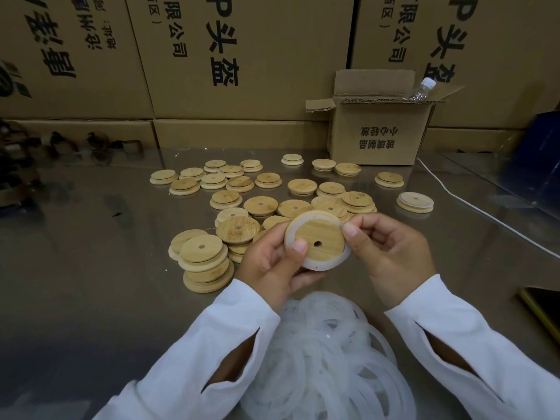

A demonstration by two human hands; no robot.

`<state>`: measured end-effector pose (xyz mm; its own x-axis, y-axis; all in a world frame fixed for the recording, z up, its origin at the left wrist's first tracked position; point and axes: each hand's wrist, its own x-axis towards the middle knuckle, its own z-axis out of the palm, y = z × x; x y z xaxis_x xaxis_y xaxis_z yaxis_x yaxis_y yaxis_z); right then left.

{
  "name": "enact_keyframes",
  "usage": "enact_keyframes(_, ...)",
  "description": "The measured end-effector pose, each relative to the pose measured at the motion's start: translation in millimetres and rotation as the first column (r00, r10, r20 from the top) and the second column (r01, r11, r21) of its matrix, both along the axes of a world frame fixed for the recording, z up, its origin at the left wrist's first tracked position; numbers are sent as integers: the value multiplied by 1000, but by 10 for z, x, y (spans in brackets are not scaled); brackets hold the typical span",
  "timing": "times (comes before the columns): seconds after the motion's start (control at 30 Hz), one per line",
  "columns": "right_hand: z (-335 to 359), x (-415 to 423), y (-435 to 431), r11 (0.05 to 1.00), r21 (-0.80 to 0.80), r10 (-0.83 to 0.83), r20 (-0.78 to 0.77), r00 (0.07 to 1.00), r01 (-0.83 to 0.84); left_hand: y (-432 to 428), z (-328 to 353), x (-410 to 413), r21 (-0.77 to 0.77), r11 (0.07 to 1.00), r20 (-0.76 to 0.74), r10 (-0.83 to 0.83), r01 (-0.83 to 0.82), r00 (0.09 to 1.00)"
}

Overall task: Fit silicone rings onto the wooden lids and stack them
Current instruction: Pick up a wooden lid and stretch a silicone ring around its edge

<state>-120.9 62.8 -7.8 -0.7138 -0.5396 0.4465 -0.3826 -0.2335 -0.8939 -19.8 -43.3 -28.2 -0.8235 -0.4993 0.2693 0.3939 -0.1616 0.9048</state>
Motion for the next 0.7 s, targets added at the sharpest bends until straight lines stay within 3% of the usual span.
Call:
enact_keyframes(0.27, -105, 83, 33, 999, -49, 31, 166, 986, -23, 79, -34, -33, 84, 996, 26, 38, -40, 999)
enact_keyframes(0.4, -131, 133, 15, 1000, -28, 12, 168, 986, -8, 48, -9, -15, 165, 986, -7, 17, -16, 1000)
enact_keyframes(0.57, -128, 101, 31, 997, -1, -79, 90, 993, 80, 3, -45, -23, 42, 998, 87, 44, -47, 995)
enact_keyframes(0.7, -116, 103, 40, 1000, 3, -30, 121, 992, 29, -2, -63, -20, 22, 999, 86, 46, -48, 995)
